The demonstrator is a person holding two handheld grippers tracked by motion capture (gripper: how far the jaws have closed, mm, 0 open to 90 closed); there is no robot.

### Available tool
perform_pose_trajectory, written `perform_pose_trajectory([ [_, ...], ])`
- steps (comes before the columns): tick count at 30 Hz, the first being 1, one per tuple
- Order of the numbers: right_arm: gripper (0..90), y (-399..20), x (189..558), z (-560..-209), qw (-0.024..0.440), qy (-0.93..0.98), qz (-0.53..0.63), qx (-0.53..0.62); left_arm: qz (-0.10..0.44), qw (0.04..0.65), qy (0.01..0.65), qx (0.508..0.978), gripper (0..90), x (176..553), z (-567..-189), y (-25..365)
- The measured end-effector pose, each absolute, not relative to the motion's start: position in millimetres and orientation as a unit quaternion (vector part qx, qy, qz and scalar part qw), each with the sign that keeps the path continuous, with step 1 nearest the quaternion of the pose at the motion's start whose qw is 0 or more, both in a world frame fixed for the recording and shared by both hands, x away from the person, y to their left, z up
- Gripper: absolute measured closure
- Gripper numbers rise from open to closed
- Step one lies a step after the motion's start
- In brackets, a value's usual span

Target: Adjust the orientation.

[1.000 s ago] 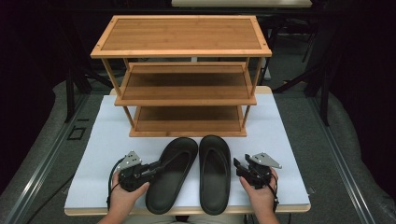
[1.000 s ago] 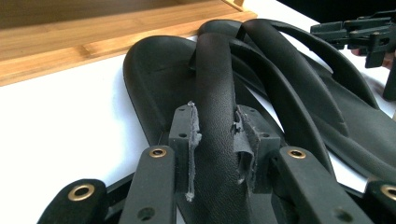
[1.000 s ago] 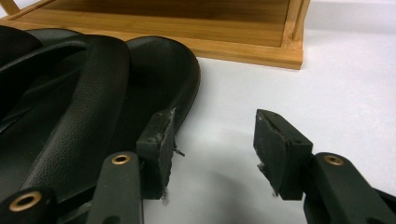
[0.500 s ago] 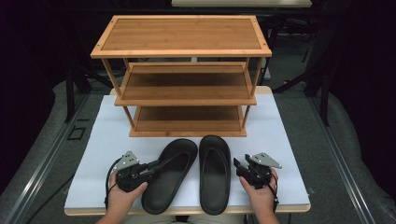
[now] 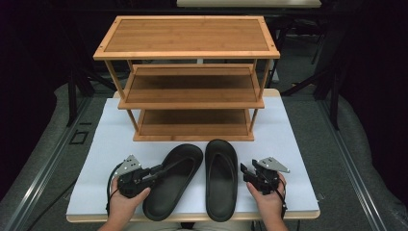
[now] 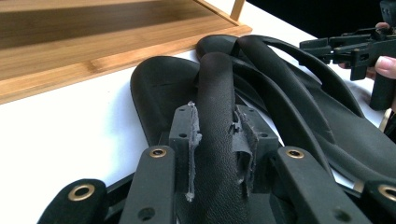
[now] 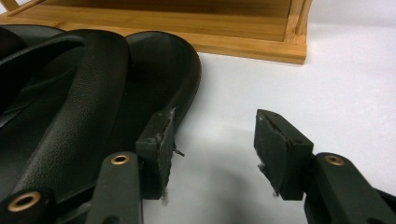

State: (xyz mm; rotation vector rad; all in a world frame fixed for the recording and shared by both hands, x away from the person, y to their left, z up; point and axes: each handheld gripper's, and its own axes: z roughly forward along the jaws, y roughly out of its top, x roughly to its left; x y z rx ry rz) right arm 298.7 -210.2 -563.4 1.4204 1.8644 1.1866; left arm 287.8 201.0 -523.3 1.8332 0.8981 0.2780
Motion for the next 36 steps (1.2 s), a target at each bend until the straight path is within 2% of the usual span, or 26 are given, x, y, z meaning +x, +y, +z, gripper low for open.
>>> perform_pose_trajectory([
  [36,47.0,-212.1,299.2,-563.0,0.243,0.688,0.435,0.527,0.128,0.524,0.381,0.751,69.9,287.3,-515.2,212.0],
])
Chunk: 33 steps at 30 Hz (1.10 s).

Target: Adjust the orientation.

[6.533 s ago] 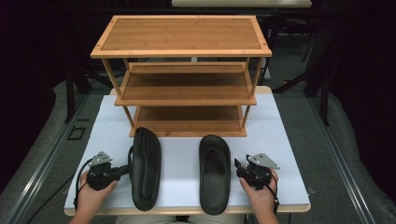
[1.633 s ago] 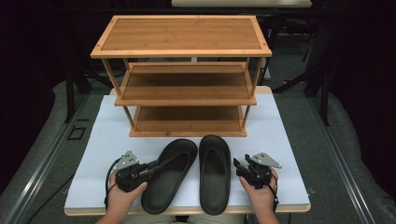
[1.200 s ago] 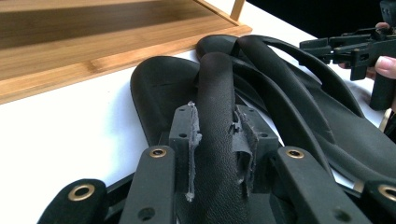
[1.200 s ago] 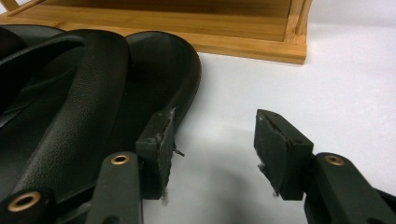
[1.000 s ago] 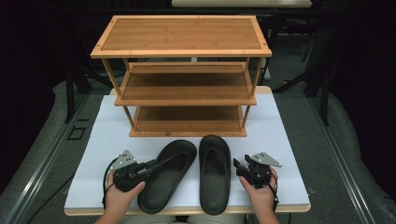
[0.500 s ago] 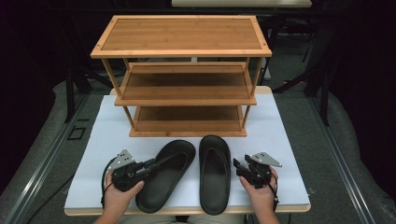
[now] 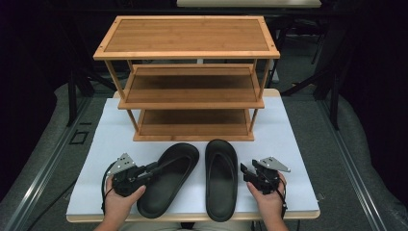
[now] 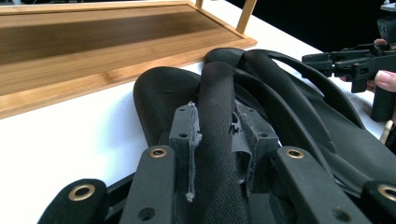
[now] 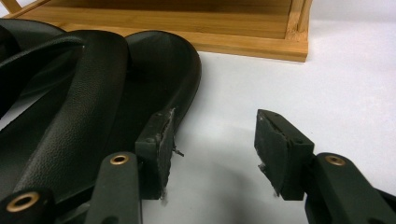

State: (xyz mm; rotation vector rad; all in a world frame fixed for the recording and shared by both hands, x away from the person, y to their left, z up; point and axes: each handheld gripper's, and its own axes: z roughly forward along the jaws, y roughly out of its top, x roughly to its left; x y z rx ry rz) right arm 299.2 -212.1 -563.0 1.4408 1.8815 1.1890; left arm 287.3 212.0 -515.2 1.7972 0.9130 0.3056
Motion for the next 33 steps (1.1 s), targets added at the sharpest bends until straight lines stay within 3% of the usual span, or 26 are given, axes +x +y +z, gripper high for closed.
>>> perform_pose_trajectory([
  [33,46.5,-211.9,299.6,-563.0,0.240,0.691,0.433,0.526,0.132,0.531,0.383,0.744,69.9,287.0,-510.9,216.3],
])
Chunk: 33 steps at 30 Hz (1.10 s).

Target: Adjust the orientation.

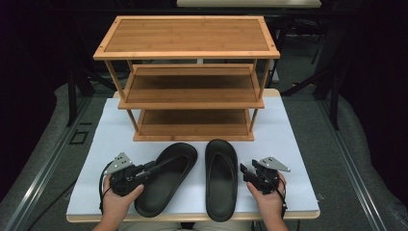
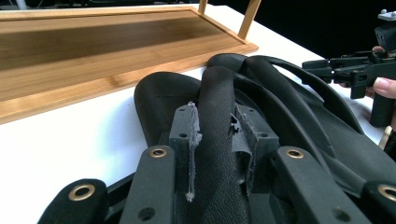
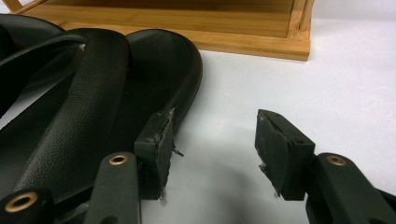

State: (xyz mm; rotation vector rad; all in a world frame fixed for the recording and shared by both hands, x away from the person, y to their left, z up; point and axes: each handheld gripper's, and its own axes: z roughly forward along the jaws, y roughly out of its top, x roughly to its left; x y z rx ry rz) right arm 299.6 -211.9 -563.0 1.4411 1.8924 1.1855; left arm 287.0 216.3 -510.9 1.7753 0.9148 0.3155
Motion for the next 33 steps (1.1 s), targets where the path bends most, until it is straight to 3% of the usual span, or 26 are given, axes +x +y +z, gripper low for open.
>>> perform_pose_trajectory([
  [22,46.4,-211.9,299.7,-563.4,0.242,0.688,0.437,0.526,0.144,0.535,0.392,0.735,70.0,282.9,-496.4,226.1],
  [33,46.3,-212.0,299.3,-563.7,0.247,0.683,0.442,0.526,0.166,0.566,0.397,0.703,70.2,273.1,-470.6,246.9],
])
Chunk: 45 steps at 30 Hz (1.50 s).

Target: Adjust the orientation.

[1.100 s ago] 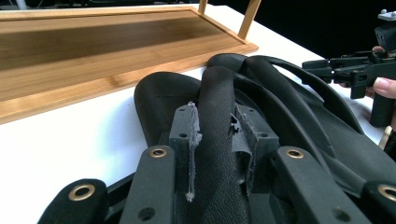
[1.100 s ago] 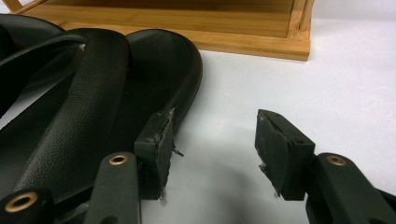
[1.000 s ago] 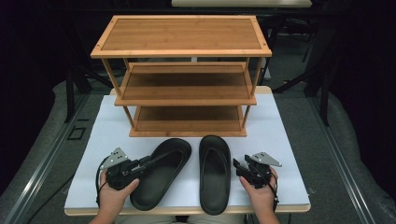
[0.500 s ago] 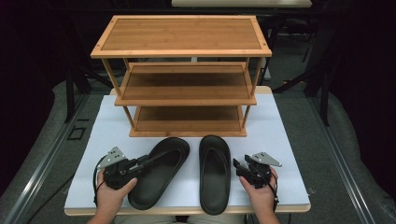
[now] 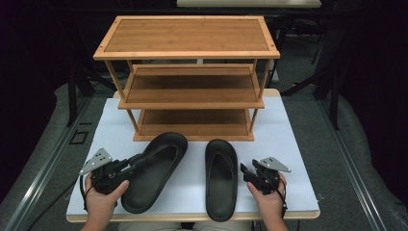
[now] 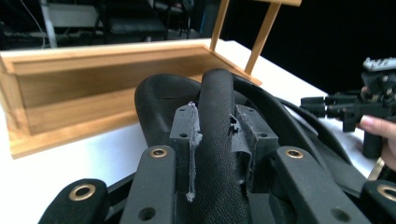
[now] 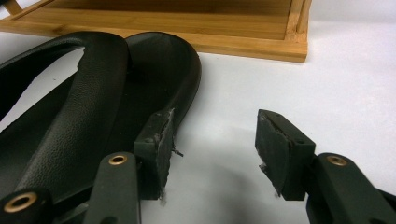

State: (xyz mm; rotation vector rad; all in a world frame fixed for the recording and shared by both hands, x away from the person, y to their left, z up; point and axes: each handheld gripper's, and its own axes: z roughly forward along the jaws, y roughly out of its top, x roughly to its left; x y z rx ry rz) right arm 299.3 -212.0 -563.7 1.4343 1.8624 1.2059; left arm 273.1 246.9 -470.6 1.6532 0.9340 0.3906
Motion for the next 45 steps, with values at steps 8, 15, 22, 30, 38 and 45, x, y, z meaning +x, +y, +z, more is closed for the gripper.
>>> perform_pose_trajectory([
  [8,46.3,-212.2,299.3,-563.6,0.246,0.682,0.442,0.528,0.184,0.582,0.400,0.684,70.4,267.8,-454.0,261.0],
  [15,46.2,-213.0,298.0,-562.8,0.247,0.682,0.437,0.531,0.194,0.596,0.390,0.675,70.6,263.2,-434.6,265.5],
  [22,46.2,-213.0,297.7,-562.7,0.251,0.681,0.436,0.532,0.201,0.610,0.381,0.665,70.8,266.8,-408.3,267.3],
  [30,46.0,-213.4,297.5,-562.8,0.250,0.679,0.439,0.533,0.221,0.620,0.365,0.658,70.8,281.0,-374.6,261.9],
  [38,45.8,-213.5,297.7,-563.2,0.251,0.675,0.444,0.533,0.226,0.621,0.384,0.645,70.8,335.6,-358.3,239.7],
  [45,45.7,-214.7,297.2,-562.7,0.244,0.676,0.445,0.534,0.246,0.602,0.419,0.634,70.9,391.3,-355.9,211.1],
])
